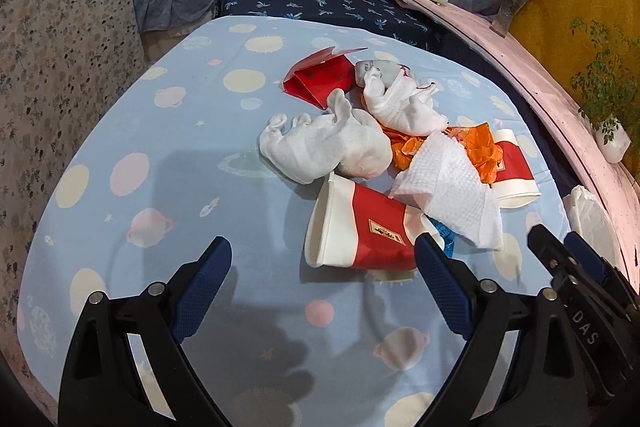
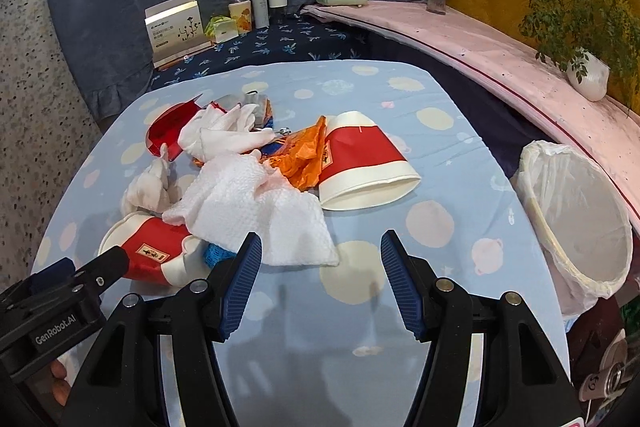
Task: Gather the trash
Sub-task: 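Grasp the white wet wipe with the right tool while the left tool grasps a red-white cup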
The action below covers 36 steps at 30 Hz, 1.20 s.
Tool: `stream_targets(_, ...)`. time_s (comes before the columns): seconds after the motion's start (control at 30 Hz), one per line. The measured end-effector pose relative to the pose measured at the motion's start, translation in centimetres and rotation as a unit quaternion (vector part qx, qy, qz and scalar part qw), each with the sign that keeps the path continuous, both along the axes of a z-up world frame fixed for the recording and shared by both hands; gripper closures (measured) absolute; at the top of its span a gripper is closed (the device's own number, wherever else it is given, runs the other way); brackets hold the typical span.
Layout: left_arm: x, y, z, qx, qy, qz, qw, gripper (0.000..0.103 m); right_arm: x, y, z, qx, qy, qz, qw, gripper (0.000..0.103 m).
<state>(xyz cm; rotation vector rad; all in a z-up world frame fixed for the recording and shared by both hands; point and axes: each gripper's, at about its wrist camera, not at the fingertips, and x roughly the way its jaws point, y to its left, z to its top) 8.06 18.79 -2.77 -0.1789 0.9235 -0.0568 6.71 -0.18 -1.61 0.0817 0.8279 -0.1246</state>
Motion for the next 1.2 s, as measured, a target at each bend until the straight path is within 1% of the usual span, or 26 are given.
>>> stream_targets(0.07, 0.5, -0.1, -0.2, -0.004, 0.003, -0.003, 1.0000, 0.015, 0.8, 0.5, -0.3, 0.003, 0.003, 0.004, 1.000, 0.043)
stream_targets(0.17, 1.1, -0.3, -0.6, -0.006, 0.008, -0.009, 0.9999, 0.019, 1.7, 1.1, -0.9, 0.003, 0.006, 0.008, 1.000, 0.043)
stream_targets(0.23, 1.6, -0.4, -0.9, -0.012, 0.014, -0.016, 0.9997, 0.025, 2.3, 1.2, -1.3, 0.006, 0.010, 0.008, 1.000, 0.045)
stream_targets(0.27, 1.8, -0.5, -1.0, -0.013, 0.017, -0.018, 0.9996, 0.027, 2.5, 1.3, -1.5, 0.009, 0.011, 0.008, 1.000, 0.045)
stream_targets(0.33, 2.2, -0.6, -1.3, -0.019, 0.020, -0.023, 0.9994, 0.034, 3.0, 1.3, -1.8, 0.015, 0.014, 0.008, 1.000, 0.046)
stream_targets(0.37, 2.4, -0.6, -1.5, -0.021, 0.022, -0.025, 0.9992, 0.035, 3.2, 1.4, -2.0, 0.018, 0.014, 0.009, 1.000, 0.046)
stream_targets(0.5, 2.9, -0.8, -2.1, -0.030, 0.030, -0.037, 0.9984, 0.051, 4.0, 2.0, -2.7, 0.029, 0.021, 0.018, 0.999, 0.053)
stream_targets(0.53, 2.9, -0.8, -2.2, -0.033, 0.032, -0.040, 0.9981, 0.059, 4.2, 2.1, -2.9, 0.031, 0.023, 0.020, 0.999, 0.056)
stream_targets(0.57, 3.0, -0.8, -2.4, -0.038, 0.034, -0.043, 0.9978, 0.062, 4.4, 2.3, -3.2, 0.031, 0.025, 0.023, 0.999, 0.058)
stream_targets(0.6, 3.0, -0.8, -2.4, -0.042, 0.035, -0.046, 0.9975, 0.064, 4.6, 2.5, -3.4, 0.030, 0.027, 0.026, 0.999, 0.063)
stream_targets(0.63, 2.9, -0.8, -2.4, -0.043, 0.033, -0.047, 0.9974, 0.066, 4.8, 2.7, -3.7, 0.031, 0.030, 0.030, 0.999, 0.071)
stream_targets(0.67, 2.8, -0.8, -2.3, -0.043, 0.031, -0.048, 0.9974, 0.068, 4.9, 2.8, -3.9, 0.035, 0.034, 0.034, 0.998, 0.076)
stream_targets(0.7, 2.8, -0.8, -2.3, -0.044, 0.029, -0.051, 0.9973, 0.071, 4.9, 2.8, -4.2, 0.043, 0.037, 0.037, 0.998, 0.085)
stream_targets(0.73, 2.7, -0.8, -2.2, -0.045, 0.027, -0.052, 0.9973, 0.073, 4.9, 2.8, -4.3, 0.047, 0.038, 0.039, 0.997, 0.092)
stream_targets(0.8, 2.5, -0.8, -1.9, -0.047, 0.023, -0.053, 0.9972, 0.076, 4.7, 2.8, -4.3, 0.046, 0.036, 0.042, 0.997, 0.097)
stream_targets(1.03, 1.6, -1.4, -0.6, -0.039, 0.006, -0.059, 0.9975, 0.088, 3.1, 1.9, -2.3, 0.043, 0.009, 0.037, 0.998, 0.100)
stream_targets(1.2, 0.7, -2.5, 0.7, -0.030, -0.009, -0.069, 0.9971, 0.093, 1.7, 0.1, -0.3, 0.047, -0.014, 0.023, 0.999, 0.100)
